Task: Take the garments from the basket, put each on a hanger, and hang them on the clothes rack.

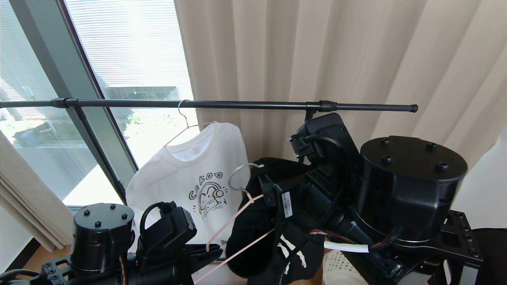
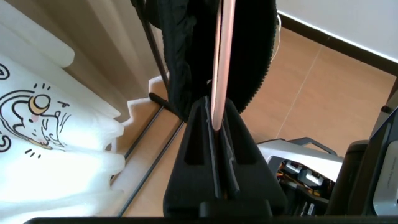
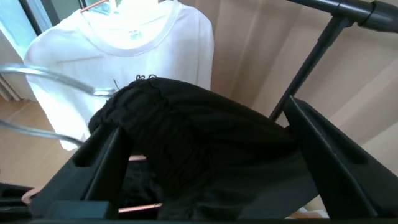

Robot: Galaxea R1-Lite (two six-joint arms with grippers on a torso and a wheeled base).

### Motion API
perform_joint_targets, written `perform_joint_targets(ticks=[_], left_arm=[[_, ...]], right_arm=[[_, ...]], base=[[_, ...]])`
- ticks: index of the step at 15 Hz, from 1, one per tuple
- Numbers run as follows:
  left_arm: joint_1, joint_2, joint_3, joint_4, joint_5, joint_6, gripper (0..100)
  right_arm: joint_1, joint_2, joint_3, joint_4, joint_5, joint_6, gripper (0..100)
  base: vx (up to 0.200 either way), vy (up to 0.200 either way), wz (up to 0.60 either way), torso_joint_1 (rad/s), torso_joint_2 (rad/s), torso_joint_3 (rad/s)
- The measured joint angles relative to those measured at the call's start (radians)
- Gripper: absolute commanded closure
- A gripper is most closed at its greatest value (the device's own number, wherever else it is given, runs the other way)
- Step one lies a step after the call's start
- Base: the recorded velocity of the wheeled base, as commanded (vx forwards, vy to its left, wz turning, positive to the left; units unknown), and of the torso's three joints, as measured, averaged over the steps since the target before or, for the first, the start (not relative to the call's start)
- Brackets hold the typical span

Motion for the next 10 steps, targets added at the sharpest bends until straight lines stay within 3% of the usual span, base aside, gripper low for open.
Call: perform_joint_targets(ticks=[10], left_arm=[[-0.01, 0.0, 0.045, -0.145, 0.001, -0.007, 100]], right_arm=[[-0.003, 0.008, -0.013, -0.003, -0.018, 0.0, 0]], base=[[0.0, 0.0, 0.0, 0.0, 0.0, 0.0]])
